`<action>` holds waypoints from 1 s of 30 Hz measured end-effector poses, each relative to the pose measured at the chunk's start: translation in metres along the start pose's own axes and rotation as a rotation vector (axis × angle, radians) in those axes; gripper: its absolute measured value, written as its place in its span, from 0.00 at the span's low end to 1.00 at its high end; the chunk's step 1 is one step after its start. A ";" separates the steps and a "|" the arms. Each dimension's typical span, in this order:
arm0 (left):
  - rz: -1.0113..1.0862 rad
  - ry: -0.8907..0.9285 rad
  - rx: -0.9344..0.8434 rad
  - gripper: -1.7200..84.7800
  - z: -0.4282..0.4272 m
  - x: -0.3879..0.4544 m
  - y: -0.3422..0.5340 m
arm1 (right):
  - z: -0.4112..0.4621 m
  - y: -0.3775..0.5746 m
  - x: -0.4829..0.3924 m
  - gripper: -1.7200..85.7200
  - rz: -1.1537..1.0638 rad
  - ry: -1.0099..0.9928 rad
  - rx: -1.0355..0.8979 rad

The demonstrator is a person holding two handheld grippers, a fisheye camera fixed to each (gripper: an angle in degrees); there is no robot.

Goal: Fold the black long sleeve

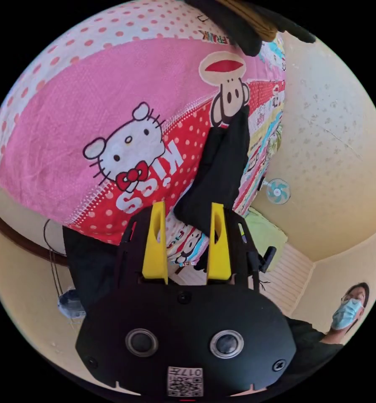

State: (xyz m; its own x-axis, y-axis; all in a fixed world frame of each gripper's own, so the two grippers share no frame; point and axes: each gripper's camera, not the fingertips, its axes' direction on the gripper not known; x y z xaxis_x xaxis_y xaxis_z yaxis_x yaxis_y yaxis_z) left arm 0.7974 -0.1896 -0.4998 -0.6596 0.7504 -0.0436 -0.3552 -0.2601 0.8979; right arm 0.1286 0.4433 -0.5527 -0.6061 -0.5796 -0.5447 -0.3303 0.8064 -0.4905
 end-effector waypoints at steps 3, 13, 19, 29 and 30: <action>-0.096 0.050 0.069 0.11 0.014 -0.014 0.004 | 0.051 -0.023 -0.037 0.05 -0.136 -0.066 -0.081; 0.332 0.080 0.045 0.05 0.035 0.107 0.043 | 0.095 0.000 0.006 0.03 -0.167 -0.286 -0.169; 0.813 -0.159 -0.243 0.05 0.199 0.236 0.122 | 0.061 0.074 0.088 0.03 -0.036 -0.300 -0.131; 0.701 -0.245 -0.339 0.15 0.352 0.160 0.180 | 0.069 0.141 0.188 0.03 0.151 -0.436 -0.155; 0.661 -0.256 -0.254 0.16 0.333 0.150 0.177 | 0.069 0.144 0.195 0.03 0.158 -0.451 -0.157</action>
State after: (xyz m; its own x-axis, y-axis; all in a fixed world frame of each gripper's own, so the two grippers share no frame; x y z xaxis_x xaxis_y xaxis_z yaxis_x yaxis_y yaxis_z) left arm 0.8564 0.0789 -0.2013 -0.6248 0.4993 0.6003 -0.1011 -0.8141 0.5719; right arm 0.0122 0.4384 -0.7763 -0.2961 -0.4141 -0.8608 -0.3855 0.8763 -0.2889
